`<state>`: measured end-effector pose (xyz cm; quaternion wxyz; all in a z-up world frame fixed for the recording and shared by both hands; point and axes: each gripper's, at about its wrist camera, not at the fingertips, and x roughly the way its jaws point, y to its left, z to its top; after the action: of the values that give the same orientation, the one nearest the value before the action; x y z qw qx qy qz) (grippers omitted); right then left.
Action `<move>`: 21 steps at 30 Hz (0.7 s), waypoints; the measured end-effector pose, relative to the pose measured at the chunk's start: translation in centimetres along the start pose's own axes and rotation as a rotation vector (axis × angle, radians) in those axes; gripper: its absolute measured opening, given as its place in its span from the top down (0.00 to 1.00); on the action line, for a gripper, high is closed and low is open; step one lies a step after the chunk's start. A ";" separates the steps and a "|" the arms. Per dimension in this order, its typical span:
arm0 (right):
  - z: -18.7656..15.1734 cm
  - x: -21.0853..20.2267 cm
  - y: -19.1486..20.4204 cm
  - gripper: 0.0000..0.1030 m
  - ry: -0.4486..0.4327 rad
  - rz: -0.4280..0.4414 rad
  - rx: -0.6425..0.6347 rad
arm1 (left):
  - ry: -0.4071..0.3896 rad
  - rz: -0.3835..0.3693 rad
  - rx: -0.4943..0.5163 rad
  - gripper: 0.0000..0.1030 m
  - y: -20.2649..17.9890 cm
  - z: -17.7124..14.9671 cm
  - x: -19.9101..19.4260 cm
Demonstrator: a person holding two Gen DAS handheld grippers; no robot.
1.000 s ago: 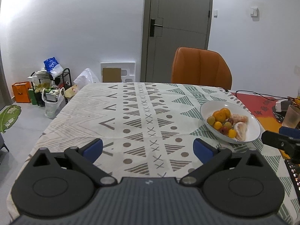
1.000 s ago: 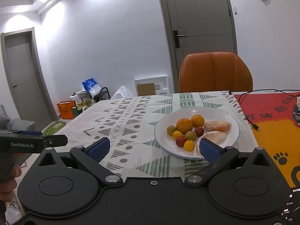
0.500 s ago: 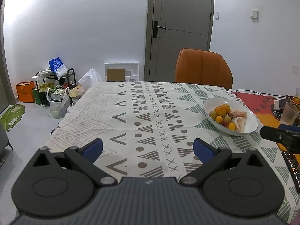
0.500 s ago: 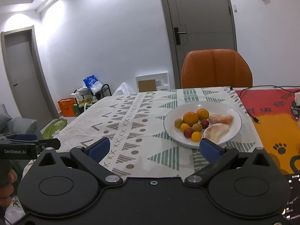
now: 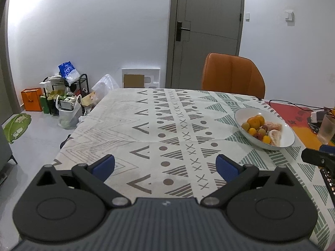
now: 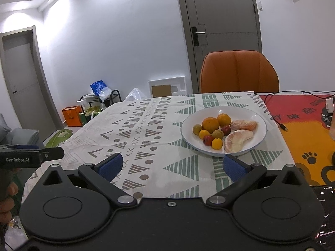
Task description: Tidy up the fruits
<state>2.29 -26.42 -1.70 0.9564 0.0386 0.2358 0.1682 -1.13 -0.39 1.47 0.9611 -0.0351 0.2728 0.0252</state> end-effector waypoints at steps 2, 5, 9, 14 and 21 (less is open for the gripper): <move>0.0 0.1 0.0 0.00 0.005 0.000 0.000 | 0.002 0.000 -0.003 0.01 0.2 0.0 0.1; -0.2 0.2 0.2 0.00 0.007 0.001 -0.004 | 0.002 0.003 -0.003 0.01 0.3 0.0 0.0; -0.3 0.2 0.3 0.00 0.008 0.003 -0.009 | 0.000 0.001 -0.003 0.01 0.3 0.0 0.0; -0.2 0.2 0.3 0.00 0.009 0.001 -0.006 | -0.001 -0.005 -0.002 0.01 0.2 0.0 0.0; -0.2 0.1 0.4 0.00 0.004 -0.003 -0.008 | -0.001 -0.011 0.003 0.01 0.1 0.1 -0.2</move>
<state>2.17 -26.06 -1.87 0.9563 0.0341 0.2368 0.1679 -1.24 -0.34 1.62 0.9614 -0.0350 0.2723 0.0195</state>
